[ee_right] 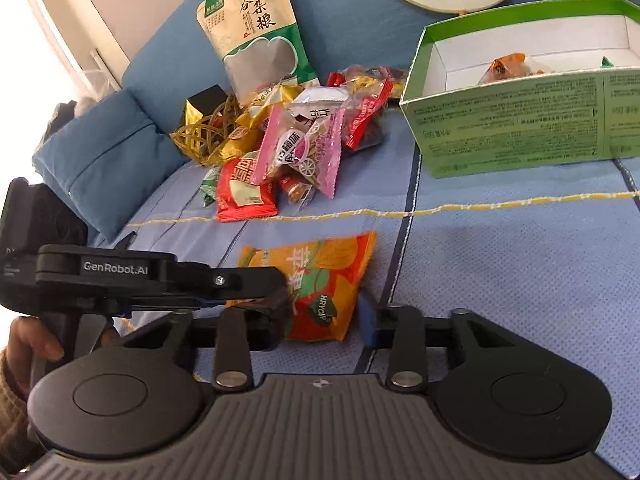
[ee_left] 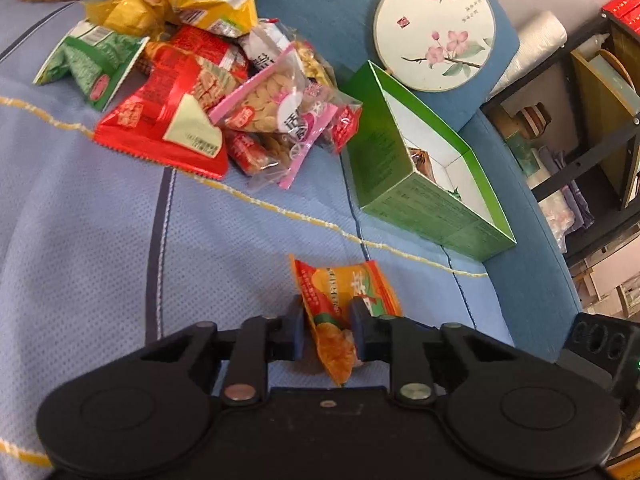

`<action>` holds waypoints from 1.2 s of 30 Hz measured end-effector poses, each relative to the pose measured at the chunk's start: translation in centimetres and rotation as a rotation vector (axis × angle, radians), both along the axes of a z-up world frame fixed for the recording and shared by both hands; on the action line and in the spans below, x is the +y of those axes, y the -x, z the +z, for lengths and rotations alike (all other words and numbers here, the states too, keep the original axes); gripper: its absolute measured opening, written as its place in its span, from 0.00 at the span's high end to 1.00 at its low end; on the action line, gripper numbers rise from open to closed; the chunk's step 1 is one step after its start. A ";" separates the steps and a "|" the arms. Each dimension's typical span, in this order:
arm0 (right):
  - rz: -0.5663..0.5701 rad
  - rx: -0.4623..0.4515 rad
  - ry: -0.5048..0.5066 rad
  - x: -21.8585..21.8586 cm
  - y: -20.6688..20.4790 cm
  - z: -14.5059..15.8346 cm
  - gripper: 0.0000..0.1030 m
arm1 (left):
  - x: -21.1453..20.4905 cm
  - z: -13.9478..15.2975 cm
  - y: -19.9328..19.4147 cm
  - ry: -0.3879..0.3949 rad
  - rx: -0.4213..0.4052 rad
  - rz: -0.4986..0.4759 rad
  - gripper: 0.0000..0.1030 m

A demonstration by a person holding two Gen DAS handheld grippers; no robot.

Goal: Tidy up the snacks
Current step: 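Grasp the orange snack packet on the sofa with the right tool, then carry the orange packet over the green box and release it with the right tool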

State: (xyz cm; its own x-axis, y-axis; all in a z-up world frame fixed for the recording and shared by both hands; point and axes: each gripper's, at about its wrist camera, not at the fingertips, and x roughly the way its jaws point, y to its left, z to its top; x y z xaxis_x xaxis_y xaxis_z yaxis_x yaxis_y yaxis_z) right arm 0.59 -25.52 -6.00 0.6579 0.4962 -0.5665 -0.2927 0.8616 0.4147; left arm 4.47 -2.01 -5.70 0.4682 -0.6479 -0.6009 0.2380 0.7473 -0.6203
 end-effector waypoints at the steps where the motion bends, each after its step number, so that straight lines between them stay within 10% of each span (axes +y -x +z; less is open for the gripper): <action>1: -0.005 -0.027 0.022 0.1 0.2 0.4 0.52 | -0.2 0.4 -0.1 0.001 -0.011 -0.006 1.00; 19: -0.264 -0.437 0.185 -5.4 -6.5 8.1 0.57 | -9.5 9.5 -9.6 0.069 -0.363 -0.095 1.00; 32: -0.308 -0.364 0.300 -7.0 -11.7 4.3 0.50 | -13.6 6.1 -15.5 -0.041 -0.300 -0.140 1.00; 35: -0.297 -0.337 0.410 -6.5 -12.0 3.1 0.25 | -13.4 6.0 -15.1 -0.052 -0.322 -0.079 0.00; 36: -0.305 -0.361 0.442 -6.3 -11.7 3.2 0.04 | -13.2 6.2 -14.7 -0.051 -0.348 -0.048 0.00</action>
State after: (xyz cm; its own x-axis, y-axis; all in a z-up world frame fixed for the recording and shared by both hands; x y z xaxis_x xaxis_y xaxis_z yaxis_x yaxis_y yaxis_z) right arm 12.29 -31.87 -2.80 0.9199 0.0275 -0.3913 -0.0623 0.9951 -0.0764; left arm 19.12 -15.18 0.53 0.6202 -0.6473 -0.4431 0.4641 0.7582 -0.4580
